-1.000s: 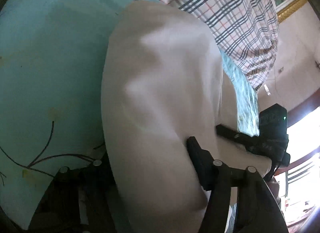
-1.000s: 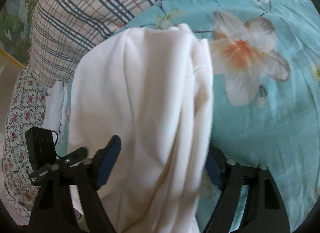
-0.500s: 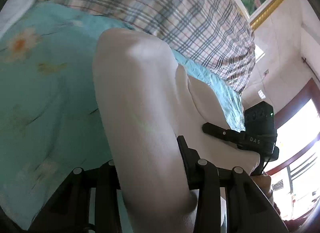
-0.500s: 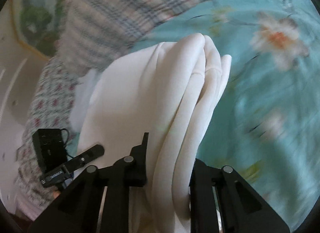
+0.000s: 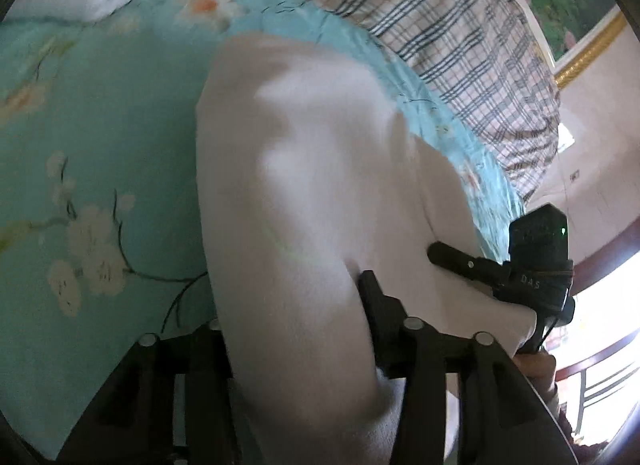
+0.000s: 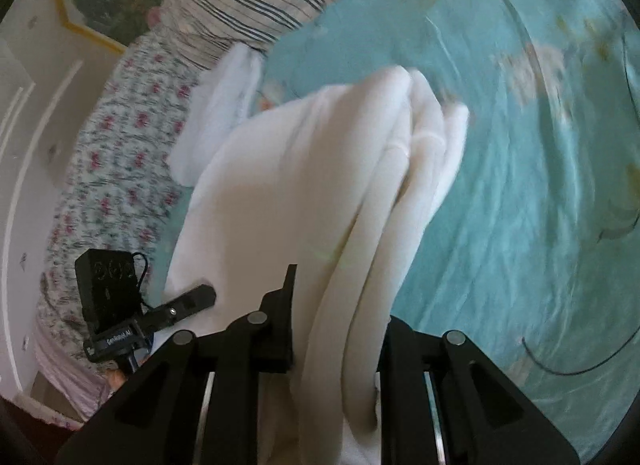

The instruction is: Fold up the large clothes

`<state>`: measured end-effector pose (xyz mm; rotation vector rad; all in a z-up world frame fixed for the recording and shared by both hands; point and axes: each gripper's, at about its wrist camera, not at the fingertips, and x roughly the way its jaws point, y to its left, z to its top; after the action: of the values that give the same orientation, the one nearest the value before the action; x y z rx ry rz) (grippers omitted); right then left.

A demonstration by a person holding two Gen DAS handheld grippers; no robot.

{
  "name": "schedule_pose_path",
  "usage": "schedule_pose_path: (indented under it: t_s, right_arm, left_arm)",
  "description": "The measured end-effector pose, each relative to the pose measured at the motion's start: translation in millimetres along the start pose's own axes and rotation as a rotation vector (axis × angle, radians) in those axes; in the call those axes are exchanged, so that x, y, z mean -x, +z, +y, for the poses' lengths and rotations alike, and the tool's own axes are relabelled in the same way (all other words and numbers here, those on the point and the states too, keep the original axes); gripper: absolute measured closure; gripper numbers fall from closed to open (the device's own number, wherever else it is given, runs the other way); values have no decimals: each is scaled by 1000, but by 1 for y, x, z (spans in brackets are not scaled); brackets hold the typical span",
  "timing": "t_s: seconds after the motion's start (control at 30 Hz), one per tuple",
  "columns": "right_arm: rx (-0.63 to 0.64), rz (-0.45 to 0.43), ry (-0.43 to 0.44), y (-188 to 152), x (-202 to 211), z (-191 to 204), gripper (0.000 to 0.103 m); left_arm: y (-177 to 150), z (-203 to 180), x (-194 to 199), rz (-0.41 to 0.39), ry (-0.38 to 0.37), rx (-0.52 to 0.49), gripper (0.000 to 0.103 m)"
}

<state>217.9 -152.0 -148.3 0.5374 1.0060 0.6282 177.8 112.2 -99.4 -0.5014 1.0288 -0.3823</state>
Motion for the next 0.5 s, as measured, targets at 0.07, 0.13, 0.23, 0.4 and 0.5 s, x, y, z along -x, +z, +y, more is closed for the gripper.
schedule_pose_path:
  t_s: [0.07, 0.13, 0.23, 0.4, 0.5]
  right_arm:
    - [-29, -6, 9, -4, -2, -9, 84]
    - [-35, -18, 6, -6, -3, -12, 81]
    - [-29, -26, -30, -6, 2, -10, 73]
    - [-12, -95, -108, -12, 36, -1, 58]
    - [1, -173, -140, -18, 65, 7, 57]
  left_arm:
    - [-2, 5, -2, -1, -6, 28, 50]
    - [-2, 2, 1, 0, 12, 20, 47]
    - [-5, -6, 10, 1, 53, -4, 45]
    - [-10, -11, 48, -53, 95, -24, 43]
    - [-15, -13, 75, -110, 95, -31, 43]
